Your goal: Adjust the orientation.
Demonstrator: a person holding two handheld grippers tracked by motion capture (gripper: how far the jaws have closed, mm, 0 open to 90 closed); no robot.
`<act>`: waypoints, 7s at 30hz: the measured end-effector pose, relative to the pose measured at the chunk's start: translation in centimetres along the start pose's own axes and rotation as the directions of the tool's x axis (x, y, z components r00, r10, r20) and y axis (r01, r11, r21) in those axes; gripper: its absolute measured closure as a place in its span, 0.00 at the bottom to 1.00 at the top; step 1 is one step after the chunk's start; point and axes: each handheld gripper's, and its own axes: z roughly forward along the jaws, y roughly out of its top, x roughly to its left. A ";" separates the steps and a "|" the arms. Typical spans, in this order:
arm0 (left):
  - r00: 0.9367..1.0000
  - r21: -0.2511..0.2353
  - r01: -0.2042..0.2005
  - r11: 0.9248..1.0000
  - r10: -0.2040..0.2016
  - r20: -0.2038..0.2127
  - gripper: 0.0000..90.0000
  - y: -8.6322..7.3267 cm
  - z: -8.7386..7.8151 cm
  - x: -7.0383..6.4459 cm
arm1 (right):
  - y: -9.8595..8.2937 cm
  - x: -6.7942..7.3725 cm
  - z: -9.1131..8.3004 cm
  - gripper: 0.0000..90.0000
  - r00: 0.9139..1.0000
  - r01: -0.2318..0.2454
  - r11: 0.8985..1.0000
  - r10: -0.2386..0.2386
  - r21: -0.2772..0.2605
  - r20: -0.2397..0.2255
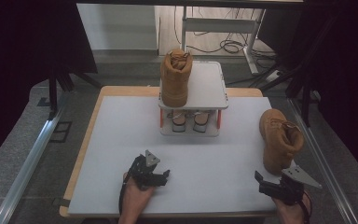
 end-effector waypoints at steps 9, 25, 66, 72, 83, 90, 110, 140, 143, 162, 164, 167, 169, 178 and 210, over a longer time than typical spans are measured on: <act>1.000 0.000 0.001 1.000 -0.001 0.002 0.17 0.0 0.0 0.0 | 0.4 -2.2 -0.3 0.00 0.997 -0.040 0.998 0.043 -0.042 0.063; 1.000 0.000 0.001 1.000 -0.001 0.002 0.17 0.0 0.0 0.0 | 2.0 -3.9 1.3 0.00 0.982 -0.067 0.991 0.086 -0.112 0.166; 1.000 -0.001 -0.003 1.000 0.003 -0.002 0.17 0.0 0.0 0.0 | 4.3 -5.4 6.4 0.06 0.957 -0.073 0.988 0.108 -0.138 0.269; 1.000 0.000 -0.003 1.000 0.003 -0.002 0.17 0.0 0.0 0.0 | 4.6 -5.4 6.1 0.22 0.961 -0.073 0.991 0.100 -0.111 0.258; 1.000 0.000 -0.001 1.000 0.001 0.000 0.17 0.0 0.0 0.0 | 4.6 -5.5 5.6 0.47 0.974 -0.045 0.995 0.062 -0.086 0.216; 1.000 0.000 0.000 1.000 0.000 0.001 0.17 0.0 0.0 0.0 | 4.7 -5.5 5.2 0.55 0.977 -0.035 0.996 0.051 -0.082 0.205; 1.000 0.000 0.000 1.000 0.000 0.001 0.17 0.0 0.0 0.0 | 5.7 -4.9 3.4 0.60 0.990 -0.037 0.992 0.054 -0.123 0.131; 1.000 0.000 0.001 1.000 -0.001 -0.001 0.17 0.0 0.0 0.0 | 10.9 -0.6 1.7 0.60 0.999 -0.008 0.954 0.019 -0.300 0.034; 1.000 -0.001 0.000 1.000 0.000 -0.001 0.17 0.0 0.0 0.0 | 11.6 -0.2 1.7 0.60 0.999 0.001 0.950 0.010 -0.313 0.032; 1.000 -0.005 0.003 1.000 -0.003 0.001 0.17 0.0 0.0 0.0 | 15.1 0.6 1.8 0.60 1.000 0.017 0.938 -0.017 -0.346 0.003; 1.000 -0.003 0.001 1.000 -0.001 0.001 0.17 0.0 0.0 0.0 | 15.6 0.7 1.8 0.60 1.000 0.020 0.937 -0.021 -0.349 0.000; 1.000 -0.002 0.000 1.000 0.000 0.001 0.17 0.0 0.0 0.0 | 16.2 0.8 1.8 0.60 1.000 0.025 0.935 -0.028 -0.355 -0.001; 1.000 -0.001 0.000 1.000 0.000 0.002 0.17 0.0 0.0 0.0 | 16.6 0.9 1.9 0.60 1.000 0.028 0.933 -0.031 -0.358 -0.001; 1.000 -0.001 -0.002 1.000 0.002 0.001 0.17 0.0 0.0 0.0 | 18.3 1.5 2.3 0.60 0.999 0.038 0.929 -0.046 -0.369 -0.012; 1.000 -0.002 -0.008 1.000 0.008 -0.005 0.17 0.0 0.0 0.0 | 21.2 4.4 5.9 0.60 0.993 0.074 0.918 -0.103 -0.389 -0.053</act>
